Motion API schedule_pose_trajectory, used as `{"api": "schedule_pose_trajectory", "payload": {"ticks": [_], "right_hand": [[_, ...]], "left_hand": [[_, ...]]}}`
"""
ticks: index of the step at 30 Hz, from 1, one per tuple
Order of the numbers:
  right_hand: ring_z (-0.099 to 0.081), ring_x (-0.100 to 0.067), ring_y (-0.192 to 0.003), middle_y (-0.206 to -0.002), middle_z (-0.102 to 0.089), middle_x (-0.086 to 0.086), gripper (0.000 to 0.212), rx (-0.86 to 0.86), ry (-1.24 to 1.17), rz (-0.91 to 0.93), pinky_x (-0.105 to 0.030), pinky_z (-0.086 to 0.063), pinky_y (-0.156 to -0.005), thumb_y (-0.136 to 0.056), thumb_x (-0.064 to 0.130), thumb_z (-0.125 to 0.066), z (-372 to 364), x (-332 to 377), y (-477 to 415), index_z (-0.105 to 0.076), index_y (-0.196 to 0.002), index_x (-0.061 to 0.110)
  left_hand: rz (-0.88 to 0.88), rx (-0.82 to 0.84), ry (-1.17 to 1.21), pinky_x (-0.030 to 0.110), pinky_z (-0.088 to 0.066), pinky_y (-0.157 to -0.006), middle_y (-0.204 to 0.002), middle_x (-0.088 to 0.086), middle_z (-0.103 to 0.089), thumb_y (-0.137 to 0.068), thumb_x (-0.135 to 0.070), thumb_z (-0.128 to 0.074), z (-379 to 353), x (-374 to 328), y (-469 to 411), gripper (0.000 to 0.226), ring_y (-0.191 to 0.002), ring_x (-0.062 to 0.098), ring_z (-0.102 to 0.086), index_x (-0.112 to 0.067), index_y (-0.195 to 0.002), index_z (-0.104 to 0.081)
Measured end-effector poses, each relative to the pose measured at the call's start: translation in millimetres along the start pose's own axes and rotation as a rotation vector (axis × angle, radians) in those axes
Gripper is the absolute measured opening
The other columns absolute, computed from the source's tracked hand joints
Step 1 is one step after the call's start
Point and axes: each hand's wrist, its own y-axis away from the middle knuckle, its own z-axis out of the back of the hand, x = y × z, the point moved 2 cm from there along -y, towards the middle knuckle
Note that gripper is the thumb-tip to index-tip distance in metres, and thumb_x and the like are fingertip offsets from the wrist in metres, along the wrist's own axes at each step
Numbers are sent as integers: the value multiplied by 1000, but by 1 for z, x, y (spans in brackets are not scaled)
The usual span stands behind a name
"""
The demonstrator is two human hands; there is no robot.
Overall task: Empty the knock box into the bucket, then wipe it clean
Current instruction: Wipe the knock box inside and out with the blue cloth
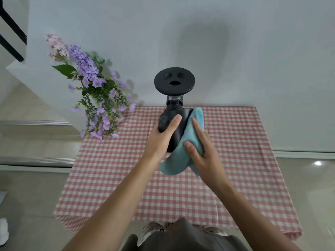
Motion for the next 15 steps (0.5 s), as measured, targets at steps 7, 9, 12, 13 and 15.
{"api": "schedule_pose_trajectory", "payload": {"ticks": [7,9,12,13,15], "right_hand": [[-53,18,-117,-133,-47,30,51,14,-45,-43,-10,-50,-90,-103,28,-51,4,4,-6,-32,-144,52],[-53,25,-112,-127,-47,40,50,22,-134,-113,-6,-48,-89,-104,30,-48,9,4,-7,-33,-147,48],[-45,9,-134,-144,-47,31,51,47,-182,-172,-28,-40,-114,-99,47,-51,12,-1,-8,-36,-146,55],[-41,0,-141,-150,-45,26,52,57,-205,-203,-37,-36,-118,-95,55,-52,13,-3,-7,-37,-145,57],[-45,-8,-140,-150,-47,22,51,80,-278,-268,-44,-38,-116,-93,59,-51,16,-7,-6,-39,-142,59]], "left_hand": [[-6,-28,143,34,-63,-96,-125,-4,-80,-97,-65,-59,-1,6,7,54,-112,13,-78,-27,-134,-69],[-7,-2,176,25,-65,-83,-128,-4,-79,-99,-64,-55,-2,9,6,54,-111,12,-78,-28,-137,-67],[57,73,257,46,-58,-107,-142,6,-72,-86,-79,-61,-2,13,5,82,-131,27,-70,-24,-147,-61],[77,108,302,53,-49,-116,-147,10,-68,-87,-80,-61,-1,15,5,87,-137,31,-65,-20,-149,-60],[122,169,381,54,-41,-122,-150,15,-65,-94,-74,-53,1,16,8,82,-142,35,-60,-15,-150,-59]]}}
